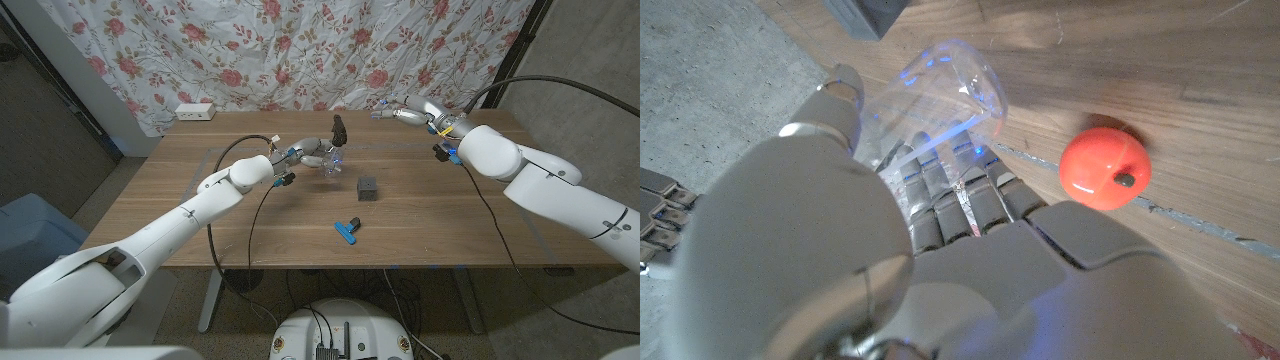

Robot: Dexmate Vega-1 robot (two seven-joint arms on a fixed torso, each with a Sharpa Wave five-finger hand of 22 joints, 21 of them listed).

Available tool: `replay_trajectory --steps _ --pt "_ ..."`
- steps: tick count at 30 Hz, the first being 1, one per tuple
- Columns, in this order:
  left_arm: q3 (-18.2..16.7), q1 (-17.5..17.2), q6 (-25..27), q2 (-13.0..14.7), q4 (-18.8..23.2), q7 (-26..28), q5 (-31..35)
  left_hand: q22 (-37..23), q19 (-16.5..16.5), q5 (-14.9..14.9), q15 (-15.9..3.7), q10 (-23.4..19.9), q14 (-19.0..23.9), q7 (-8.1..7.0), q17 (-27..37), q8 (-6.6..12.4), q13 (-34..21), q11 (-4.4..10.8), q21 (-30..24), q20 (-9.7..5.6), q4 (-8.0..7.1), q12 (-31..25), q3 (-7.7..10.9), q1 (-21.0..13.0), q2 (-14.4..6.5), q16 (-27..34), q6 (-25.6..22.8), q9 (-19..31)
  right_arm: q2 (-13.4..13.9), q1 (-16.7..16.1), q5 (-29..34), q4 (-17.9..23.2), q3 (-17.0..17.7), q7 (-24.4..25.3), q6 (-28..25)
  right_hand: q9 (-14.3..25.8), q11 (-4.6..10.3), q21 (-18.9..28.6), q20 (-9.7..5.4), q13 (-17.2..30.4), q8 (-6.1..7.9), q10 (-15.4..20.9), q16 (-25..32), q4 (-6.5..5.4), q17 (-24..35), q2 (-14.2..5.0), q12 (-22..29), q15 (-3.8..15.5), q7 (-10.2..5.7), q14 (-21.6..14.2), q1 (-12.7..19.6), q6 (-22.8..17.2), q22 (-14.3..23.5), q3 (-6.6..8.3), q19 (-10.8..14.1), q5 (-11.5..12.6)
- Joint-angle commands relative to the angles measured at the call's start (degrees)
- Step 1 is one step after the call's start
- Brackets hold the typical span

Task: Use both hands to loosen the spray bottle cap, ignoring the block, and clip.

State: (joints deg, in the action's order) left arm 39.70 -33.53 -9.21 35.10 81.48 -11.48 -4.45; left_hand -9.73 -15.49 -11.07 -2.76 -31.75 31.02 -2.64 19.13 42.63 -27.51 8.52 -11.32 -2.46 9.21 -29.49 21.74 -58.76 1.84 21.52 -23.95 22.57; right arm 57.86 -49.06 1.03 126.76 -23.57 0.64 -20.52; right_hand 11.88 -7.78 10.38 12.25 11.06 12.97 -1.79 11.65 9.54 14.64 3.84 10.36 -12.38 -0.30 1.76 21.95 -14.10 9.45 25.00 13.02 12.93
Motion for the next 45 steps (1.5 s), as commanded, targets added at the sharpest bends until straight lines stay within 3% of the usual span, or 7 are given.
replay_trajectory --steps 1,7,21,30,45 --pt "0.20 -0.47 1.51 0.24 1.50 1.07 1.11 -0.12 -0.58 -0.58 -7.08 -0.92 0.34 0.81 0.06 0.17 -0.20 0.62 0.08 -1.68 0.26 -0.22 -0.02 -2.04 -4.16 -0.35 -0.43 -0.13 -0.91 3.71 2.58 2.14 -3.09 -3.58 -4.56 0.27 -0.45 -0.05 -0.07 0.29 0.43 -1.02 0.03 -0.21 -0.07 -0.05 -0.12 -0.26 0.68 0.51 -0.12 -0.15 0.35 0.14 -0.32 0.35" --pt "0.37 -0.54 2.07 0.26 2.02 1.37 1.59 -0.11 -0.60 -0.61 -7.09 -0.94 0.48 0.75 -0.09 0.23 -0.27 0.67 0.09 -1.62 0.07 -0.20 -0.02 -1.78 -4.42 -0.50 -0.37 -0.30 -1.49 6.01 3.29 2.55 -5.04 -6.02 -6.91 0.54 -1.96 0.04 -0.09 0.33 0.39 -4.17 0.00 -0.49 -0.07 -0.24 -0.42 -0.27 1.32 1.14 -0.19 -0.28 0.35 0.17 -0.82 0.39" --pt "0.32 -1.01 3.05 -0.17 2.71 2.97 2.16 -0.11 -0.55 -0.67 -7.00 -0.94 0.54 0.97 -0.18 0.38 -0.45 0.21 0.13 -1.57 0.32 -0.13 -0.08 -2.19 -4.87 -0.64 -0.21 -0.75 -3.25 10.75 7.64 3.45 -10.33 -9.99 -12.42 0.73 -2.02 -0.08 -0.09 0.34 0.19 -5.27 -0.09 -0.46 -0.07 -0.75 0.01 -0.27 2.33 2.01 0.25 0.24 0.33 0.47 -1.84 0.46" --pt "0.68 -0.77 3.47 -0.32 2.96 3.11 2.72 -0.10 -0.56 -0.68 -6.98 -0.88 0.53 1.06 -0.31 0.48 -0.55 0.34 0.14 -1.55 0.32 -0.07 -0.09 -2.24 -5.11 -0.82 -0.16 -0.98 -4.26 13.88 8.78 2.37 -13.09 -13.70 -12.53 0.77 -2.06 -0.12 -0.11 0.33 0.16 -5.37 -0.08 -0.30 -0.07 -0.90 0.17 -0.26 2.38 2.20 0.68 0.42 0.32 0.65 -2.20 0.49" --pt "0.77 -0.79 3.93 -0.03 3.67 2.59 2.52 -0.10 -0.61 -0.71 -6.93 -1.10 0.71 1.33 -0.49 0.66 -0.75 -0.22 0.14 -1.51 0.64 -0.08 -0.01 -2.93 -5.59 -0.99 0.05 -1.41 -5.83 16.16 10.37 1.61 -15.54 -16.59 -13.64 0.84 -2.14 -0.38 -0.11 0.31 0.35 -5.03 -0.04 -0.06 -0.08 -1.42 0.64 -0.27 3.23 2.79 1.83 0.07 0.26 1.16 -3.90 0.49"
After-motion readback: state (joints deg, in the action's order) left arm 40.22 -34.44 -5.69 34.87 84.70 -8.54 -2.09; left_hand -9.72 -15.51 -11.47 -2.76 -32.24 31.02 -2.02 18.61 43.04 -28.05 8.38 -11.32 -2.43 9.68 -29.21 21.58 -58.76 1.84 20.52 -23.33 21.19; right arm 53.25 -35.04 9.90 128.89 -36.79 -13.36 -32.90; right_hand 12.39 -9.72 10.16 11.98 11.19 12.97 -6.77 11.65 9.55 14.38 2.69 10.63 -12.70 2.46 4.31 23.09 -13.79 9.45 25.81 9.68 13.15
